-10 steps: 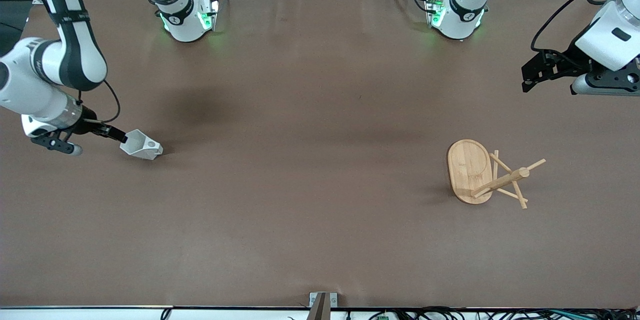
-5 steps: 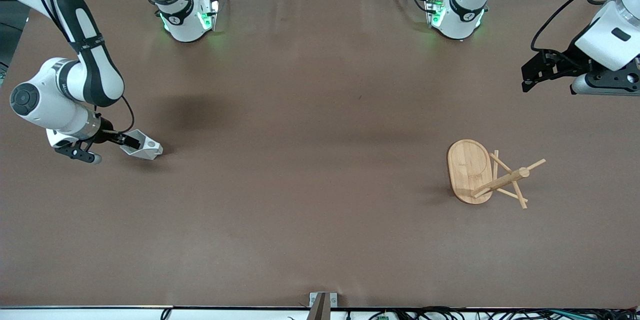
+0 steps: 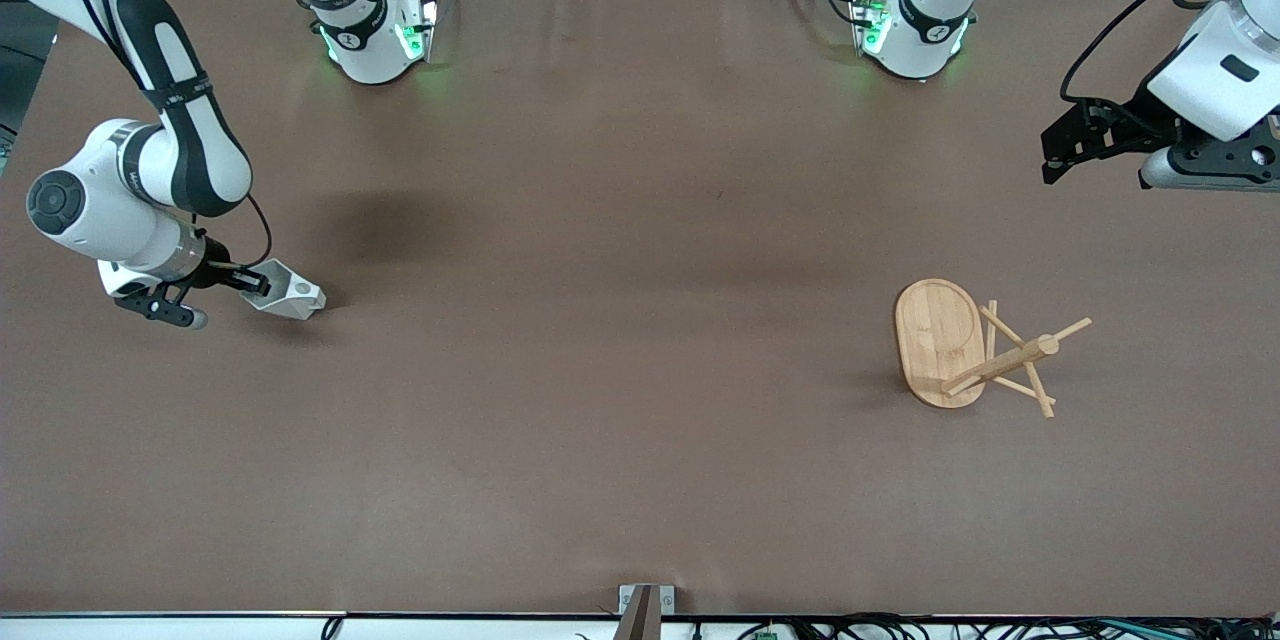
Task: Hang cup on rack
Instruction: 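Lift the cup with the right gripper while the left gripper approaches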
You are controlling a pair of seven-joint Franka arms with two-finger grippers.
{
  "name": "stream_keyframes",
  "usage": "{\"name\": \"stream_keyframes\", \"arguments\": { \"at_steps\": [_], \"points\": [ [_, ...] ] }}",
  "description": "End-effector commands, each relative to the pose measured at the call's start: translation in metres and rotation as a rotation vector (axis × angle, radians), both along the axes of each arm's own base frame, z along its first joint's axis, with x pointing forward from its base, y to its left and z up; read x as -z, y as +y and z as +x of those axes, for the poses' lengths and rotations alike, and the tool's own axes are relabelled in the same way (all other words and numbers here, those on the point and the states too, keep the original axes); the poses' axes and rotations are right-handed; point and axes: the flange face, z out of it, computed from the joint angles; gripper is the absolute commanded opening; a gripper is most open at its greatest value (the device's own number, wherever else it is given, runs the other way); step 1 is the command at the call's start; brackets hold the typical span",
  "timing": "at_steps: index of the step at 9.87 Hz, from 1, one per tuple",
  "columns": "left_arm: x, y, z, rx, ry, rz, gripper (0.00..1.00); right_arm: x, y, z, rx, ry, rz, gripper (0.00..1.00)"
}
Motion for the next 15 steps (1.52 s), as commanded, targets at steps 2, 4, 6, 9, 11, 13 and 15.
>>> {"name": "stream_keyframes", "arguments": {
  "at_steps": [2,4,6,9,11,13,15],
  "points": [
    [0.013,-0.002,0.005,0.017,0.036,0.019,1.00,-0.016,-0.001,0.008,-0.239,0.006,0.017,0.01],
    [0.013,-0.002,0.005,0.017,0.036,0.019,1.00,-0.096,-0.009,0.052,-0.417,0.034,0.052,0.01],
    [0.013,-0.002,0.005,0.017,0.036,0.019,1.00,-0.144,0.017,0.079,-0.512,-0.011,0.078,0.00],
    [0.013,-0.004,0.004,0.019,0.037,0.014,1.00,-0.180,0.104,0.077,-0.466,-0.124,0.387,0.00],
    [0.012,-0.058,-0.007,0.100,0.039,-0.014,1.00,-0.194,0.161,0.074,-0.430,-0.164,0.626,0.00],
    [0.014,-0.128,-0.030,0.248,0.044,-0.017,1.00,-0.197,0.220,0.068,-0.390,-0.165,0.862,0.00],
    [0.026,-0.201,-0.054,0.382,0.081,-0.076,1.00,-0.206,0.264,0.057,-0.363,-0.135,1.085,0.00]
  ]
}}
